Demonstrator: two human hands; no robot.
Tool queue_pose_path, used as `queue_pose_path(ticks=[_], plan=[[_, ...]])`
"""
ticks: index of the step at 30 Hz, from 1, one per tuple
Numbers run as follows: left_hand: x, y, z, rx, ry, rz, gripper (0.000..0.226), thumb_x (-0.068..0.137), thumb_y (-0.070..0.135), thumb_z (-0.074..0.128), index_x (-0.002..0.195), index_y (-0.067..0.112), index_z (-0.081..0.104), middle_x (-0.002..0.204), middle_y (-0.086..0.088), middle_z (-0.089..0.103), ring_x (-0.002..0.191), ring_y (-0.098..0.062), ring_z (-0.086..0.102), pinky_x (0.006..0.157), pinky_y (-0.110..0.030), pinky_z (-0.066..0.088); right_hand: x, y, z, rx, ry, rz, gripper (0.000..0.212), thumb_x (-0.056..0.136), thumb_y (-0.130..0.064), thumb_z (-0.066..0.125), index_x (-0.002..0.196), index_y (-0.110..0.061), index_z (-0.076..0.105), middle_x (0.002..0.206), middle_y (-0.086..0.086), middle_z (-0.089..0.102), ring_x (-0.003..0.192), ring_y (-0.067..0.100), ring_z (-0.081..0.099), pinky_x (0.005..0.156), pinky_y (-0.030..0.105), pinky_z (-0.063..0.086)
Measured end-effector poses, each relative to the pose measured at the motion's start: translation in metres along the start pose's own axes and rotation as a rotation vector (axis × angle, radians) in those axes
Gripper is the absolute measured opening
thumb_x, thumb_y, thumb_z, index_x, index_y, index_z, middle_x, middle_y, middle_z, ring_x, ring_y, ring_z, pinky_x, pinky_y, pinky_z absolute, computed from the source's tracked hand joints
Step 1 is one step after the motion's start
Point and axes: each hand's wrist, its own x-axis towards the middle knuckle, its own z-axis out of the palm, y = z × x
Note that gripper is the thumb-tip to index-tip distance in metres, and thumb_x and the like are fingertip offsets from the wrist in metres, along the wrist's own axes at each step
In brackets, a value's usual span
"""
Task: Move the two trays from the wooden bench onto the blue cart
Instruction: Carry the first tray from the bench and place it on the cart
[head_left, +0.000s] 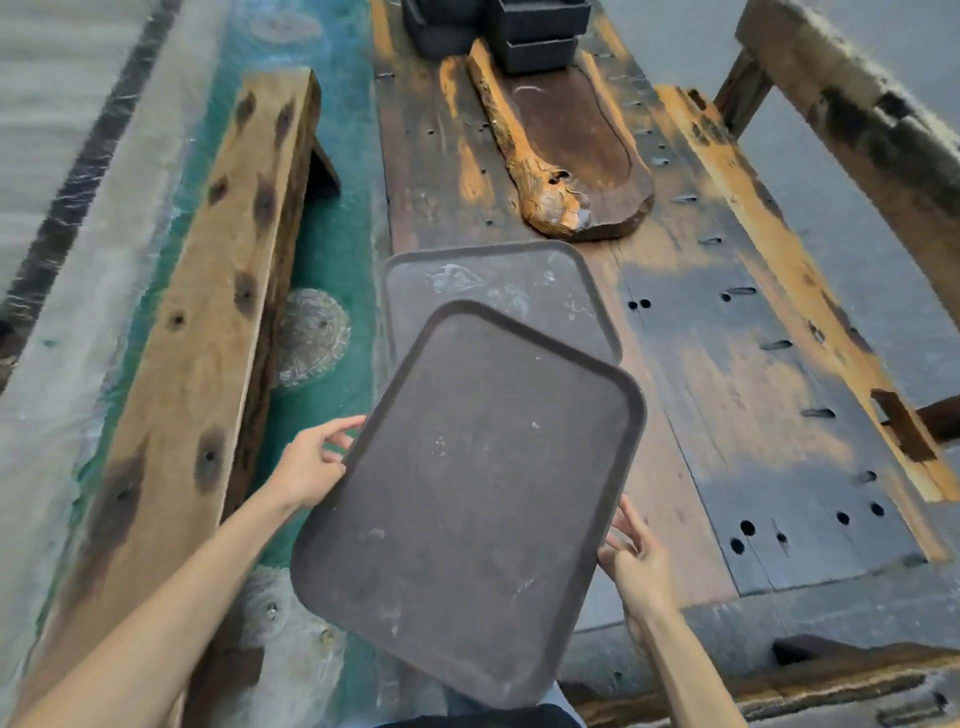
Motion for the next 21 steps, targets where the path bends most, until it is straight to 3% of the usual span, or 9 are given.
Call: queue_pose_path(ticks=[4,7,10,12,17,20,21], plan=[[-0.063,-0.047,-0.042,-0.153,0.114,-0.089,0.073,0.074,-0.028,0.046,0.132,0.015,0.06,0.095,-0.006,0.053,0.064,-0.022,0.045,0.06,-0.024,0.044,-0.016,-0.012,0.043,0.007,-0.145,-0.07,0.083,0.079,0.024,0.046,0.129,-0.04,0.06,0.124,0.002,0.064,0.103,0.018,0.071,0.069,0.023,0.058],[-0.123,-0.089,-0.071,-0.276,0.196,-0.133,0.065,0.08,-0.023,0.054,0.134,0.014,0.058,0.105,-0.011,0.054,0.075,-0.023,0.047,0.052,-0.016,0.04,-0.039,-0.012,0.076,-0.014,-0.262,-0.105,0.083,0.078,0.027,0.041,0.121,-0.04,0.065,0.121,0.002,0.067,0.096,0.016,0.072,0.069,0.025,0.057],[-0.192,-0.13,-0.094,-0.525,0.275,-0.236,0.041,0.094,0.005,0.057,0.133,0.02,0.06,0.111,-0.01,0.06,0.091,-0.024,0.051,0.066,-0.026,0.044,-0.072,-0.007,0.11,-0.055,-0.379,-0.125,0.081,0.079,0.028,0.036,0.136,-0.024,0.06,0.126,0.008,0.065,0.094,0.019,0.071,0.071,0.027,0.057],[-0.242,-0.155,-0.106,-0.748,0.302,-0.354,0.033,0.098,0.031,0.05,0.125,0.026,0.067,0.112,-0.006,0.066,0.092,-0.024,0.06,0.075,-0.034,0.046,-0.101,-0.002,0.134,-0.111,-0.452,-0.14,0.081,0.078,0.029,0.033,0.135,-0.021,0.061,0.121,0.01,0.066,0.087,0.019,0.071,0.07,0.028,0.057],[-0.361,-0.228,-0.126,-1.091,0.432,-0.454,0.065,0.087,0.067,0.037,0.113,0.022,0.074,0.108,-0.009,0.065,0.094,-0.027,0.059,0.081,-0.04,0.044,-0.176,0.015,0.195,-0.248,-0.649,-0.176,0.076,0.081,0.023,0.032,0.119,-0.03,0.071,0.1,-0.003,0.076,0.075,0.015,0.065,0.068,0.03,0.051],[-0.425,-0.267,-0.132,-1.177,0.515,-0.477,0.082,0.08,0.08,0.031,0.113,0.018,0.073,0.105,-0.012,0.058,0.092,-0.028,0.053,0.079,-0.041,0.041,-0.218,0.025,0.233,-0.297,-0.747,-0.102,0.068,0.083,0.017,0.039,0.124,-0.029,0.069,0.109,-0.002,0.076,0.09,0.015,0.07,0.087,0.037,0.053],[-0.443,-0.279,-0.134,-1.198,0.537,-0.482,0.086,0.079,0.082,0.029,0.114,0.017,0.073,0.105,-0.012,0.055,0.092,-0.028,0.05,0.079,-0.041,0.039,-0.232,0.028,0.247,-0.323,-0.81,-0.075,0.062,0.087,0.01,0.042,0.124,-0.032,0.069,0.108,-0.004,0.076,0.094,0.014,0.071,0.086,0.036,0.055]])
